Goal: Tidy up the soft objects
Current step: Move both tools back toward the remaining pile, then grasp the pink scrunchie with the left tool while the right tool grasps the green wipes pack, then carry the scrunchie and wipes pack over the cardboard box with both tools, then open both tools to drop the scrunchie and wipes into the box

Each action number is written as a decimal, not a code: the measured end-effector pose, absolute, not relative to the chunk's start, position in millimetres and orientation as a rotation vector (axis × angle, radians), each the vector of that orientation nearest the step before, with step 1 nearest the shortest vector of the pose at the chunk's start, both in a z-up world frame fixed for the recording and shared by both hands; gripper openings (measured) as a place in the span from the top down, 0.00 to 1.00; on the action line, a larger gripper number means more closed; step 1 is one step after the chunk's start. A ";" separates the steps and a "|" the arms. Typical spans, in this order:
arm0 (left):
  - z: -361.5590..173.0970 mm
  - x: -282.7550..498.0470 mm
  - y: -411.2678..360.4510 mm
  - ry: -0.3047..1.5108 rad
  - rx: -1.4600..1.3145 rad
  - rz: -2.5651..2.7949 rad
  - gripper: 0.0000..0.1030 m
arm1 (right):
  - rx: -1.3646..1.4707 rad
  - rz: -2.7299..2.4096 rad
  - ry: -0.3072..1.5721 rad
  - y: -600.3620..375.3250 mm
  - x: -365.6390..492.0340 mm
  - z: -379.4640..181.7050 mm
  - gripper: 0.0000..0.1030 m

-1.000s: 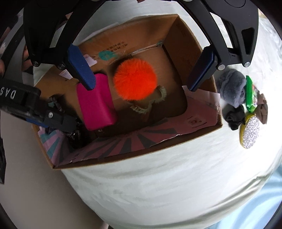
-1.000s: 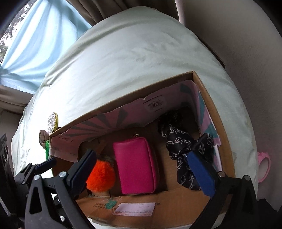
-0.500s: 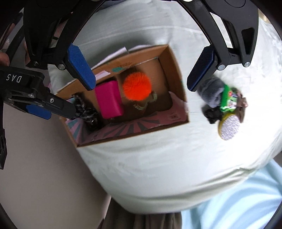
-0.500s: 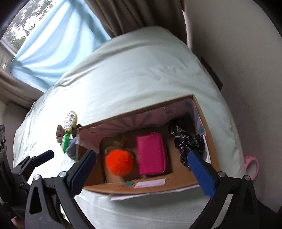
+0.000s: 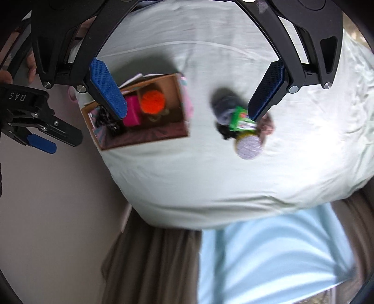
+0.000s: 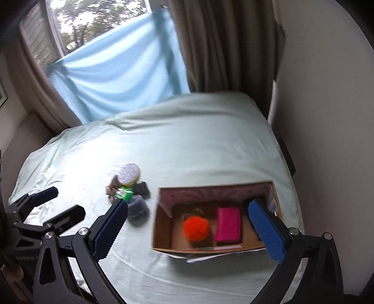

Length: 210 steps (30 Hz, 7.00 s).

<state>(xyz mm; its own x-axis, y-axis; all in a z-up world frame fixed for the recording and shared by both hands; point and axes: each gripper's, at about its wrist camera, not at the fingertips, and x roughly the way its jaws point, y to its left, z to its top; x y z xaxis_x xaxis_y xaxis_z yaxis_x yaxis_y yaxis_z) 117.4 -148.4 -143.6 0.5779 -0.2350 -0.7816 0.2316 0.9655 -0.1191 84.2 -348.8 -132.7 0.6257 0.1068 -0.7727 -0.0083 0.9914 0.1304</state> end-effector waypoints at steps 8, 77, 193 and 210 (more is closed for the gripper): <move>-108.4 77.7 -40.0 0.817 -0.084 -0.172 0.00 | 0.075 0.076 0.796 -271.3 59.3 -93.6 0.00; -490.0 374.2 42.9 1.464 -0.223 -0.421 0.19 | -0.532 0.582 1.177 -47.4 271.3 -435.5 0.20; -349.4 232.4 -344.9 1.408 0.183 -0.404 0.00 | 0.324 -0.140 1.271 -477.7 183.9 -312.5 0.00; -277.4 200.9 -284.2 1.303 0.032 -0.401 0.00 | 0.327 -0.080 1.134 -463.9 147.6 -251.5 0.00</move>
<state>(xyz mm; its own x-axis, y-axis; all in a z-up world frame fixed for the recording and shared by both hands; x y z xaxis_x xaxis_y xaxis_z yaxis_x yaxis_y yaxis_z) 200.9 -284.2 -277.4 0.2059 -0.2702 -0.9405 0.3053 0.9309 -0.2006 147.6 -463.9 -251.5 0.4255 0.1016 -0.8992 0.2275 0.9498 0.2150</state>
